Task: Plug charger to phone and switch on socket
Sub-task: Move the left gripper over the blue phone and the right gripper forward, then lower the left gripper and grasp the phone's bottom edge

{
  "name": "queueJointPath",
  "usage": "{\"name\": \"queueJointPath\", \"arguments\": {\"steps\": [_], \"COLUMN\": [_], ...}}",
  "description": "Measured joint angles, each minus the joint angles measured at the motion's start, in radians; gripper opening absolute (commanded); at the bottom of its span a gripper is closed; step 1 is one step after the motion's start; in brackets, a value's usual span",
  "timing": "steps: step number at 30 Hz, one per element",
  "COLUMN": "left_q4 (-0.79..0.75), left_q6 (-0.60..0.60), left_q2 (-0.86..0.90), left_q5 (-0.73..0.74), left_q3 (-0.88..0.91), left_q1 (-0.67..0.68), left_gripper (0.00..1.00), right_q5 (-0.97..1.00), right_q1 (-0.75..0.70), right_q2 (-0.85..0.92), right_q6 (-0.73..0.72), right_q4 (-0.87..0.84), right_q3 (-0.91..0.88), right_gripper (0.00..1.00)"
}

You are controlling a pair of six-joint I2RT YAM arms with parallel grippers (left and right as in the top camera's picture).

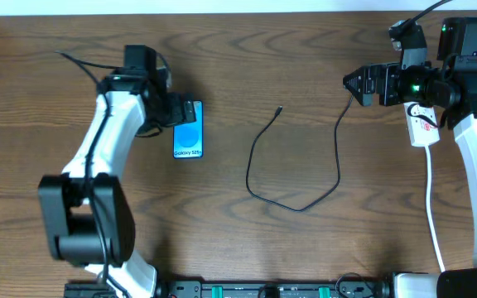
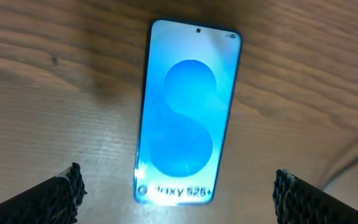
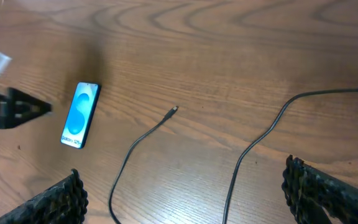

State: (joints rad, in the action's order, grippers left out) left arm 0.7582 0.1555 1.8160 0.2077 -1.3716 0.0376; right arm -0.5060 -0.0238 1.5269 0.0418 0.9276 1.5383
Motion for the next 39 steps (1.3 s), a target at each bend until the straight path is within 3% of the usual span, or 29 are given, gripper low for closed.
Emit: {"name": "queueJointPath", "arguments": {"steps": [15,39], "left_q4": [-0.087,-0.169], "left_q6": [0.058,0.058], "left_q2": [0.203,0.21], "left_q5": [-0.057,-0.126], "left_q3": [0.0,0.019], "left_q1": [0.071,0.114], "left_gripper": [0.98,0.98], "right_q5": [-0.003,-0.003], "right_q1": [0.0,0.0], "right_q2": [0.0,0.0], "right_q6": [0.003,0.006], "right_q4": [0.012,0.034], "right_q3": [0.0,0.0], "right_gripper": [0.97,0.99]}}
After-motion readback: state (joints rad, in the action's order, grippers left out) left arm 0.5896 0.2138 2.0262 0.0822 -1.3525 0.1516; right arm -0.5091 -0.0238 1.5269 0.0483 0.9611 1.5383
